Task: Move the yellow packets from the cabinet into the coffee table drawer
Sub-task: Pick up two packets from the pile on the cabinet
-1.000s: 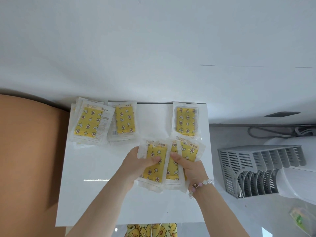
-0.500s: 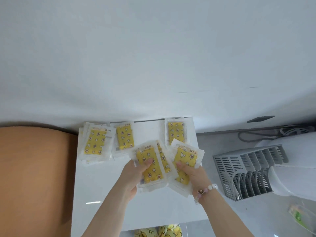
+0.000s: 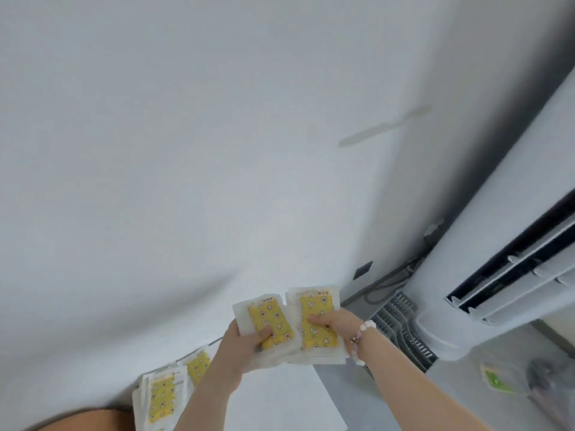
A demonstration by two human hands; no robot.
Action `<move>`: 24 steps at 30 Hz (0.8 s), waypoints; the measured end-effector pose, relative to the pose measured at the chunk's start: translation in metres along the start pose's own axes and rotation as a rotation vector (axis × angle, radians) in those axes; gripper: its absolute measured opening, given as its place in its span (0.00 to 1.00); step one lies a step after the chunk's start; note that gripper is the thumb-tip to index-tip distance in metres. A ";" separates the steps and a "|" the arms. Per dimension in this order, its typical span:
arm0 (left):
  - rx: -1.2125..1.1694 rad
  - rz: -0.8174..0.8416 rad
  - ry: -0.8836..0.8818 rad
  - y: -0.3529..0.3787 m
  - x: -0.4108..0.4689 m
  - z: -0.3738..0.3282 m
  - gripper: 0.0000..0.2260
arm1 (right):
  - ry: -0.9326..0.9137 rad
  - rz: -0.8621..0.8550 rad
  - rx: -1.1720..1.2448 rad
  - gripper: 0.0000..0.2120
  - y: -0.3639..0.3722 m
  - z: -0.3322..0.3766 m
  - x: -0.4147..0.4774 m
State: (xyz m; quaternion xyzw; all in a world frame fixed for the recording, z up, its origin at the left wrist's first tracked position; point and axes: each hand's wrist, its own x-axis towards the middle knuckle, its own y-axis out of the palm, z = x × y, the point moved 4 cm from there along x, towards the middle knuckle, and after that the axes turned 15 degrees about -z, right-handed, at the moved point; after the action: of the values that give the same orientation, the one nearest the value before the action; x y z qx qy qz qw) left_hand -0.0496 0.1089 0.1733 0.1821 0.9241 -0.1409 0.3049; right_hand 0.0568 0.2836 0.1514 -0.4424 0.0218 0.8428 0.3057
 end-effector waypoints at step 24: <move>0.340 0.810 0.123 0.126 -0.111 -0.039 0.11 | -0.060 -0.560 0.643 0.07 -0.112 -0.090 -0.186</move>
State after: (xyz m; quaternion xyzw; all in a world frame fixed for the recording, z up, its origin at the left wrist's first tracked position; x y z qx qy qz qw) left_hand 0.0670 0.2085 0.2535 0.5852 0.7583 -0.1488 0.2457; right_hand 0.2612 0.2544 0.2643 -0.2886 0.1534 0.6902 0.6456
